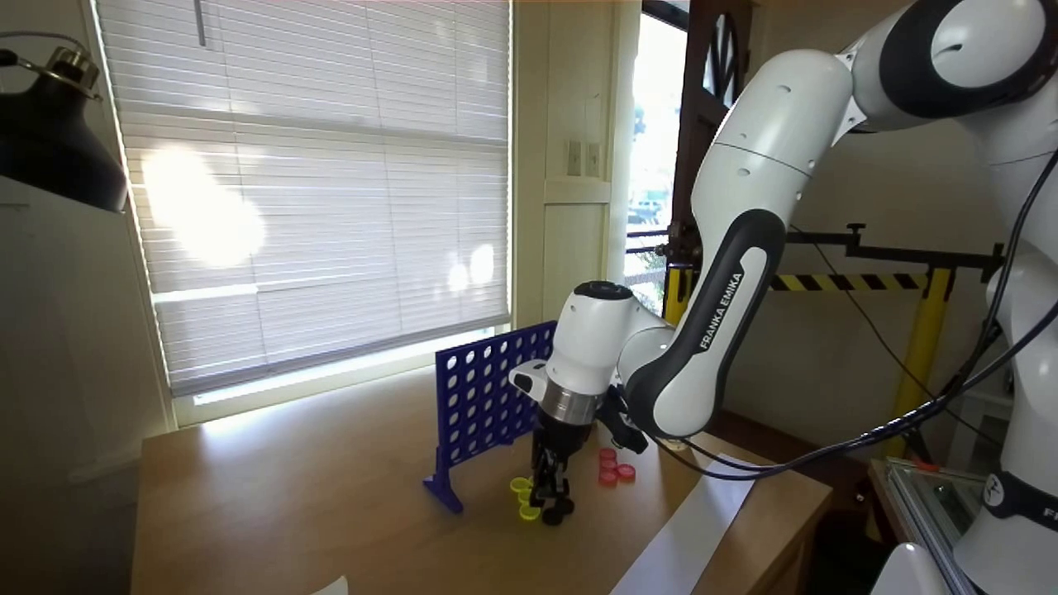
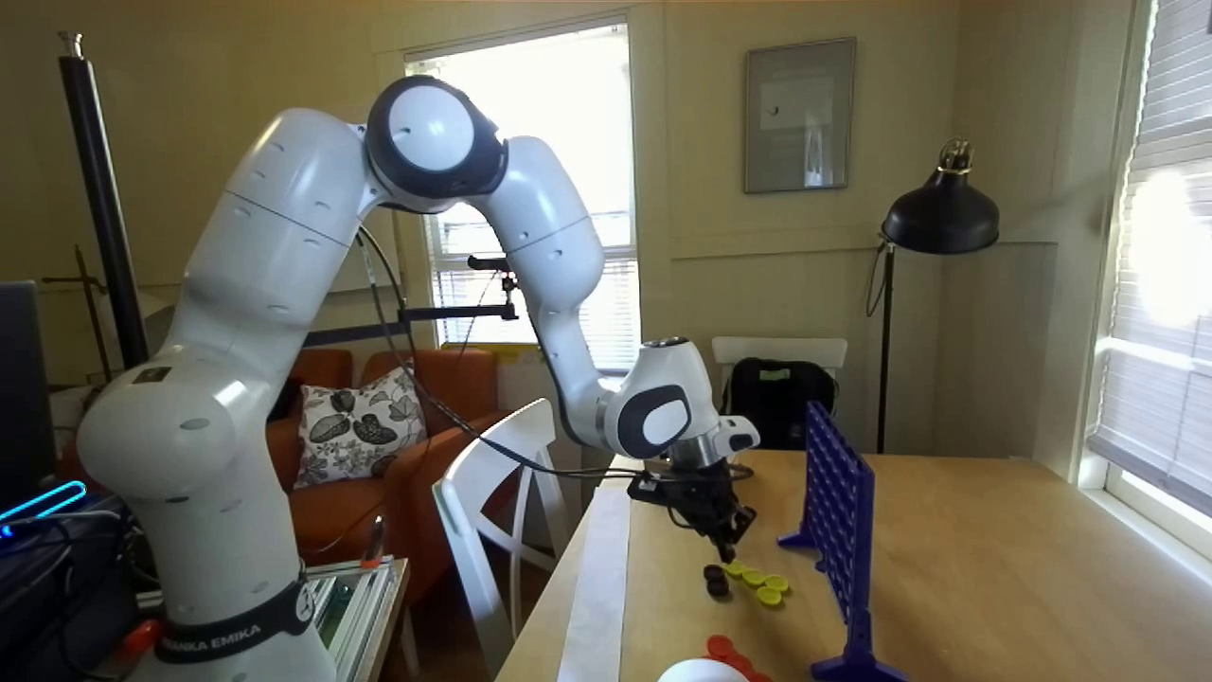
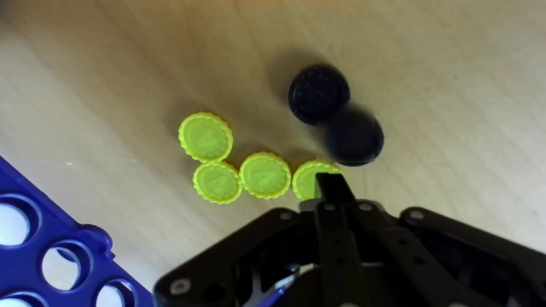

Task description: Group up the circles in color sequence

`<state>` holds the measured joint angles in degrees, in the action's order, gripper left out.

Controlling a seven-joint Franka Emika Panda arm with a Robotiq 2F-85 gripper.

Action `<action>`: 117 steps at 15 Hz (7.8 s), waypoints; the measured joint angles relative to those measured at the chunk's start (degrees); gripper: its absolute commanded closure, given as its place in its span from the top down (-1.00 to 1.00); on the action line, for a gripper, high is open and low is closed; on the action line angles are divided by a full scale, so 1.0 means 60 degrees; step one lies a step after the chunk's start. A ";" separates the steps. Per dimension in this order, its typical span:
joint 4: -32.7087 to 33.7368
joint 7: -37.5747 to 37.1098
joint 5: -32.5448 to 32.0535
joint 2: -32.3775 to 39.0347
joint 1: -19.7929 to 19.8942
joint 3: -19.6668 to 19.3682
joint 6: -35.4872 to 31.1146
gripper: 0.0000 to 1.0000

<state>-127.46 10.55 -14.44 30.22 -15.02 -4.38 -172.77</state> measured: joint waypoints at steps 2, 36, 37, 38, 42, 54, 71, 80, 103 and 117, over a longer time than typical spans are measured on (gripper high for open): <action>0.0003 0.0004 0.0000 0.0011 0.0121 0.0119 0.0000 -1.00; 0.0784 0.0003 0.0001 0.0927 0.0213 -0.0419 -0.1197 -1.00; 0.0784 0.0003 0.0001 0.0927 0.0206 -0.0418 -0.1262 -1.00; 0.0779 0.0003 0.0001 0.0923 0.0200 -0.0401 -0.1334 -1.00; 0.0716 -0.0004 0.0012 0.0852 0.0175 -0.0192 -0.1420 -1.00; 0.0137 -0.0330 0.0021 0.0023 0.0187 0.0067 -0.0068 -1.00; -0.0022 -0.0387 0.0066 -0.0250 0.0973 0.0840 0.1487 -1.00; -0.0020 -0.0387 0.0164 -0.0162 0.1262 0.1252 0.1479 -1.00; -0.0085 -0.0347 0.0143 -0.0487 0.1210 0.1704 0.3281 -1.00; -0.0949 -0.0369 0.0010 -0.1286 0.1309 0.0844 0.1680 -1.00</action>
<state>-133.16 8.34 -14.38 22.51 -7.17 0.69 -162.69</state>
